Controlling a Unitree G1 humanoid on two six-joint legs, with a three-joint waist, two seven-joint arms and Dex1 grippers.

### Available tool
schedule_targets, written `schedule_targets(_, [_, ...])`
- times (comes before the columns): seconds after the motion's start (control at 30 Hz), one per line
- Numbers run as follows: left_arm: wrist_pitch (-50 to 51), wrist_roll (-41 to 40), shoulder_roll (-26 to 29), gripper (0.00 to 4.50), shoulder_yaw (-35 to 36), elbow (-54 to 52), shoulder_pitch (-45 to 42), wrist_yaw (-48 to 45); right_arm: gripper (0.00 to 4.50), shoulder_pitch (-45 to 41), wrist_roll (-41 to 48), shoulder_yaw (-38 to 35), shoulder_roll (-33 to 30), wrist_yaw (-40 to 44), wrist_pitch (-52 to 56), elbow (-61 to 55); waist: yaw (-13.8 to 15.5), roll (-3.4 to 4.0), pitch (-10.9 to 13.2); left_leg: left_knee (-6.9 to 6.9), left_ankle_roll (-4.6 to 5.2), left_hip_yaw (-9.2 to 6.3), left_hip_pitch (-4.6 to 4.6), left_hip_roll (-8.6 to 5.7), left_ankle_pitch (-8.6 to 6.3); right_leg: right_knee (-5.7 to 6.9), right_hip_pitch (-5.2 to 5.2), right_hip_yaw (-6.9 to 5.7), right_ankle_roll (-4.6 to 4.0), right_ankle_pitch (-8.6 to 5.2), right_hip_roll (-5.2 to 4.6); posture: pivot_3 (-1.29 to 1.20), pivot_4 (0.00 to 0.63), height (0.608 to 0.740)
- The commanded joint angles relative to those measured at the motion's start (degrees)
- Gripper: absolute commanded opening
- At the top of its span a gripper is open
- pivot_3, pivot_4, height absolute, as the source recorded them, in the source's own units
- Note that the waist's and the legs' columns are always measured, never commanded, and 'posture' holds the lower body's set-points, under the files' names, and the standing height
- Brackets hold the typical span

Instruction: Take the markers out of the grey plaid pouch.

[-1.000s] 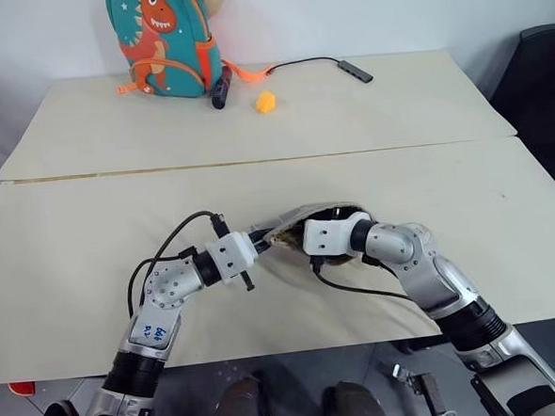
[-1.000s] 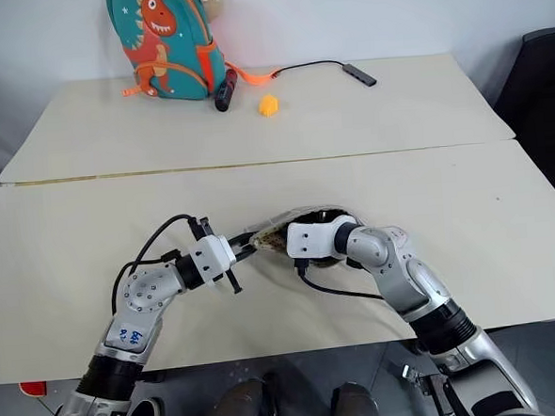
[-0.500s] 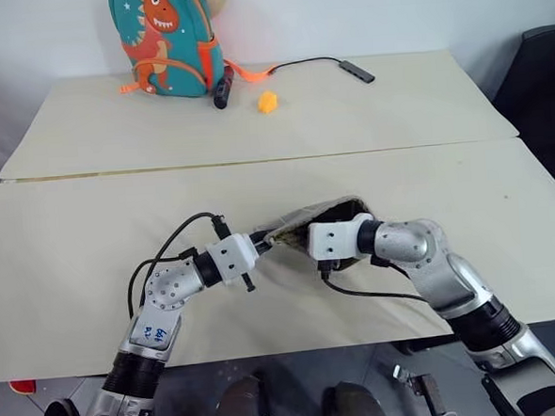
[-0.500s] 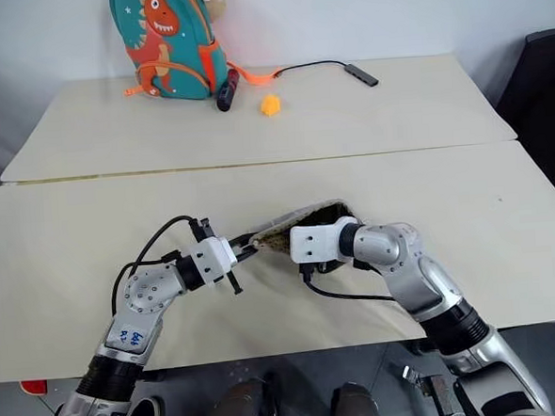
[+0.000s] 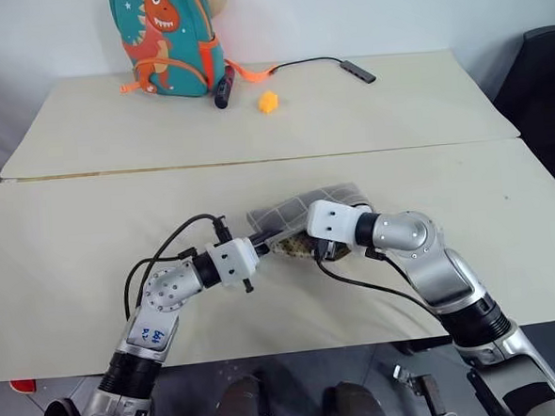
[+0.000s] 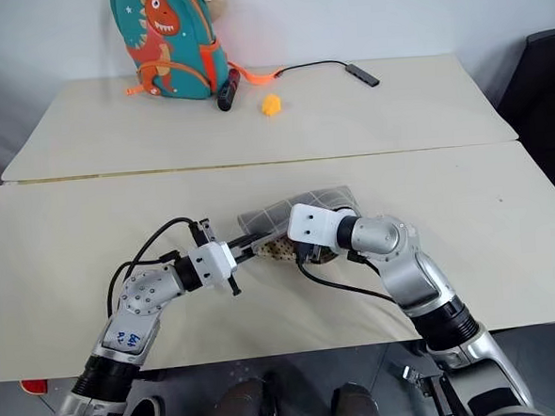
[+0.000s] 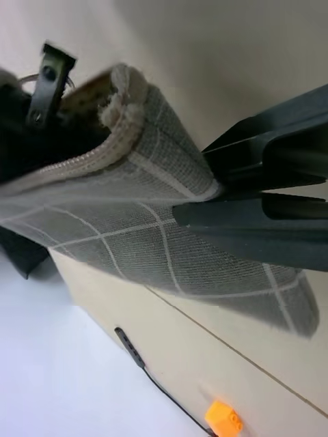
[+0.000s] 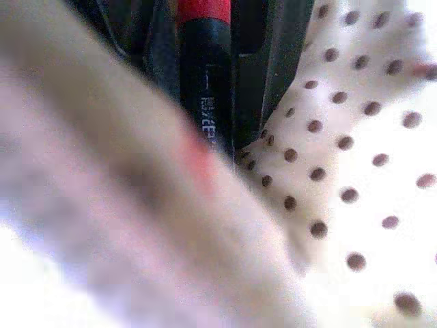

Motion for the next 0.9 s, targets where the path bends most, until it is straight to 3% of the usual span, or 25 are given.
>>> schedule_targets(0.03, [1.7, -0.4, -1.4, 0.0, 1.6, 0.8, -0.7, 2.8, 0.57, 0.2, 2.7, -1.5, -1.9, 1.6, -1.5, -6.1, 0.0, 0.0, 0.0, 0.0, 0.0, 0.0, 0.0, 0.0, 0.0, 0.0, -0.01, 0.0, 0.0, 0.0, 0.0, 0.0, 0.15, 0.74])
schedule_targets(0.17, [5.6, -4.4, -3.4, 0.0, 4.3, 0.7, -1.6, 4.1, 0.57, 2.5, -1.9, 2.3, -7.6, 1.6, -9.1, -5.2, 0.0, -0.01, 0.0, 0.01, 0.02, -0.01, -0.01, -0.02, -0.01, -0.01, -0.01, -0.01, 0.0, 0.0, -0.03, 0.0, 0.15, 0.74])
schedule_targets(0.33, [11.5, -10.3, -6.3, 0.0, 6.7, -1.0, -1.4, 5.0, 0.57, 5.8, -6.7, 4.2, -6.7, -4.7, -13.0, -3.1, -0.3, -0.01, 0.0, 0.0, -0.01, 0.01, 0.01, 0.03, 0.0, 0.0, -0.02, 0.01, 0.0, 0.0, 0.01, 0.0, 0.15, 0.74])
schedule_targets(0.5, [10.5, -6.1, -4.2, 0.0, 5.0, -0.7, -0.8, 4.4, 0.57, 4.1, -1.6, 0.7, -4.0, -4.2, -11.2, -5.8, -0.1, -0.01, 0.0, 0.02, -0.02, 0.01, 0.0, 0.03, 0.02, -0.03, 0.02, -0.01, 0.0, 0.0, 0.03, 0.0, 0.15, 0.74])
schedule_targets(0.7, [12.1, -8.0, -5.2, 0.0, 6.4, -0.1, -0.7, 5.7, 0.57, 3.4, 3.7, -1.5, -8.0, 1.6, -18.0, -7.6, 0.2, -0.02, 0.0, 0.09, 0.04, -0.06, -0.01, -0.02, 0.01, -0.06, 0.08, -0.04, 0.01, 0.0, -0.02, 0.0, 0.15, 0.74])
schedule_targets(0.9, [13.8, -12.3, -6.6, 0.0, 7.8, -1.0, -1.4, 4.8, 0.57, 3.8, -1.0, 0.6, -12.5, 2.8, -20.3, -3.9, -0.1, -0.04, 0.0, 0.08, 0.03, -0.07, 0.0, 0.01, 0.01, -0.06, 0.09, -0.04, 0.01, 0.0, 0.01, 0.0, 0.15, 0.74])
